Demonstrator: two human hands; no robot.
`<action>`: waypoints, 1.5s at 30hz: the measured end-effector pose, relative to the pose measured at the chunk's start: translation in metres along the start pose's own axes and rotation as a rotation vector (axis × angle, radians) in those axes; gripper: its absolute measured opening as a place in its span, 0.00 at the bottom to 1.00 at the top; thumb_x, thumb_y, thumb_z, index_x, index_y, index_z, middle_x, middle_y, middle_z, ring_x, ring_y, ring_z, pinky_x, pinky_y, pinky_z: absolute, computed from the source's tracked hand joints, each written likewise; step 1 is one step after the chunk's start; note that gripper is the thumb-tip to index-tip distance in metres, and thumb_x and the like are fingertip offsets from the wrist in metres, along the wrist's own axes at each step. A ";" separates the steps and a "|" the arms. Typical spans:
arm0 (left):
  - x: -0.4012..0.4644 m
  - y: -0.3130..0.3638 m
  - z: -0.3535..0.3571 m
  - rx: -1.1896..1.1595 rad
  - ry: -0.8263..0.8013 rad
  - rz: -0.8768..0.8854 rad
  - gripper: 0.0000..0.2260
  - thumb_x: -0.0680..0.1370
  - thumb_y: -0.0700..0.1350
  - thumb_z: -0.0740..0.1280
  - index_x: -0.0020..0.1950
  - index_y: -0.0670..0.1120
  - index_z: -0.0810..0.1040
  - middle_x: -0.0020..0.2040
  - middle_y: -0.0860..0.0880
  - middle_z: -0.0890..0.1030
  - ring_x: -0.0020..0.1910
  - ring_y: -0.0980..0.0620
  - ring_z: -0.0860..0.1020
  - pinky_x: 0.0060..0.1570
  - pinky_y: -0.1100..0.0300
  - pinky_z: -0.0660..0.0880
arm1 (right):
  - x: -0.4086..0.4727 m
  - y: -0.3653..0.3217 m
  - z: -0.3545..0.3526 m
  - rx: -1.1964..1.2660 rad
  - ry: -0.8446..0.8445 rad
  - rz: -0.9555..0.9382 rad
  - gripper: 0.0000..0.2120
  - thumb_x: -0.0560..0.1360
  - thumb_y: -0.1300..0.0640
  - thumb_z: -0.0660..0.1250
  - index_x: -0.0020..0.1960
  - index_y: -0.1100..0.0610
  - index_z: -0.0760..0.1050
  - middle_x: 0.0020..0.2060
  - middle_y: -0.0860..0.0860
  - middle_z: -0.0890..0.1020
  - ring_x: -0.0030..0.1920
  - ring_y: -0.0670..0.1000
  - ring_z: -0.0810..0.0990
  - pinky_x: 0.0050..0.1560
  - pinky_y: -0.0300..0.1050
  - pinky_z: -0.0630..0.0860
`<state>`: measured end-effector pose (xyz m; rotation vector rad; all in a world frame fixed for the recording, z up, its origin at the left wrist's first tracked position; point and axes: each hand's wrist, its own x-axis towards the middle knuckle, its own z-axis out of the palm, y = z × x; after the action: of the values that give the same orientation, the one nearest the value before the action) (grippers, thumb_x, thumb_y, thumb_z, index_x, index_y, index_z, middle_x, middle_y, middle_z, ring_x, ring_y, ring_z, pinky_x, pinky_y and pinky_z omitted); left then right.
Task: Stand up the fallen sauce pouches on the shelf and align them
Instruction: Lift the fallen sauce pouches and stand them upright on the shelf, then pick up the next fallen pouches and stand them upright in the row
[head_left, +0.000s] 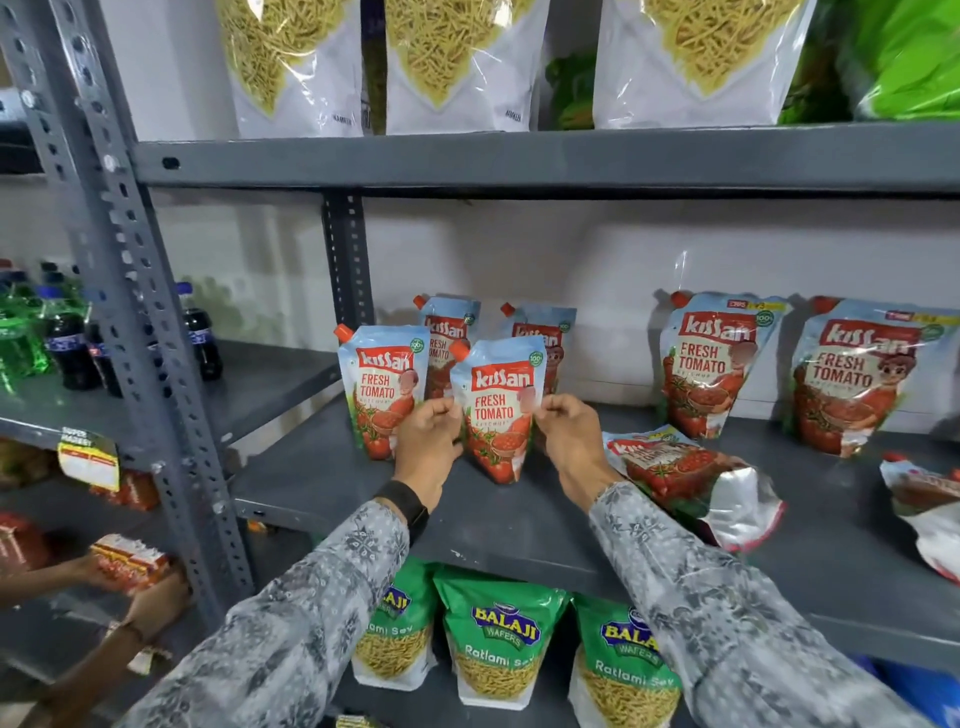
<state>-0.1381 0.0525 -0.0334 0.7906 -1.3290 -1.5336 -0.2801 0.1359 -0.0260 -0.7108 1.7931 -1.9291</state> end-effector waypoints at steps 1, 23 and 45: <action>0.001 0.000 -0.002 0.008 -0.007 0.004 0.05 0.83 0.43 0.66 0.49 0.52 0.79 0.47 0.53 0.83 0.47 0.56 0.81 0.44 0.60 0.80 | -0.001 0.000 0.000 -0.003 0.005 -0.006 0.11 0.83 0.64 0.65 0.43 0.54 0.78 0.53 0.58 0.87 0.56 0.59 0.86 0.55 0.54 0.85; -0.074 -0.010 0.089 0.426 -0.335 0.175 0.07 0.78 0.49 0.70 0.53 0.52 0.84 0.42 0.56 0.86 0.43 0.57 0.83 0.49 0.54 0.82 | 0.001 -0.079 -0.174 -0.808 0.186 -0.288 0.07 0.77 0.58 0.69 0.53 0.53 0.85 0.52 0.51 0.88 0.55 0.56 0.85 0.61 0.50 0.80; -0.089 -0.014 0.170 0.158 -0.174 -0.457 0.06 0.81 0.34 0.63 0.47 0.37 0.79 0.38 0.41 0.84 0.35 0.47 0.84 0.30 0.57 0.82 | 0.022 -0.030 -0.241 -0.291 -0.003 0.272 0.04 0.71 0.70 0.70 0.44 0.65 0.82 0.35 0.61 0.85 0.30 0.55 0.82 0.28 0.42 0.78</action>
<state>-0.2621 0.1989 -0.0207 1.1410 -1.4779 -1.9031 -0.4451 0.3143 -0.0049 -0.5249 2.0721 -1.5107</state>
